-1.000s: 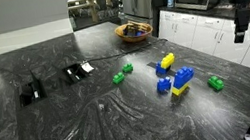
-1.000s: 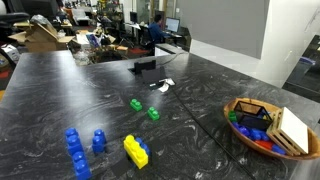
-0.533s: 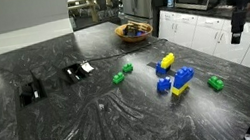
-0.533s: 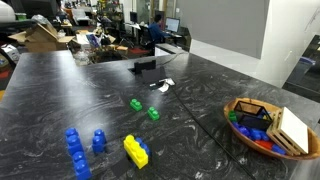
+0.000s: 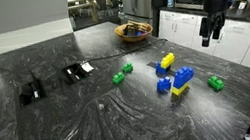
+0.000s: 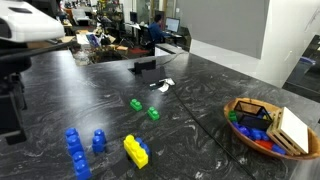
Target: Move the green block in the back on the right forward
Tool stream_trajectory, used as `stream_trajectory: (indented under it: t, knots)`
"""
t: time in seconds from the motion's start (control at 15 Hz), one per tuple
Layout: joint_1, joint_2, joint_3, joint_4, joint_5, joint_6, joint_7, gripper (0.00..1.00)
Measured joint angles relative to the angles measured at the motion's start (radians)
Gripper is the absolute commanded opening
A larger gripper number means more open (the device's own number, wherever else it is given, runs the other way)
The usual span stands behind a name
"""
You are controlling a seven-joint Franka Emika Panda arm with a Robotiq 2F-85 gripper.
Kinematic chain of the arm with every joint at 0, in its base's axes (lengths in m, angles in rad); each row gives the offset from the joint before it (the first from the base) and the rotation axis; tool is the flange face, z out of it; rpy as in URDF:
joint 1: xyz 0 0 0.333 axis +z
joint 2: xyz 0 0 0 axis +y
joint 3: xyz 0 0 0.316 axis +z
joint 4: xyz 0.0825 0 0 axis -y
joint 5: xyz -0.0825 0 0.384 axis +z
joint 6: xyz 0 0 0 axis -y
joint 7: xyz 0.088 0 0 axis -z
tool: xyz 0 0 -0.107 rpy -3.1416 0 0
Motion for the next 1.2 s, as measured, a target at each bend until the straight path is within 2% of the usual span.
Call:
stream_trajectory:
  t: [0.33, 0.53, 1.2]
  knots:
    - [-0.026, 0.16, 0.0, 0.097, -0.004, 0.122, 0.106, 1.0]
    - [-0.053, 0.271, -0.003, 0.199, -0.015, 0.139, 0.15, 1.0]
    - [-0.047, 0.254, 0.004, 0.192, -0.015, 0.138, 0.151, 1.0]
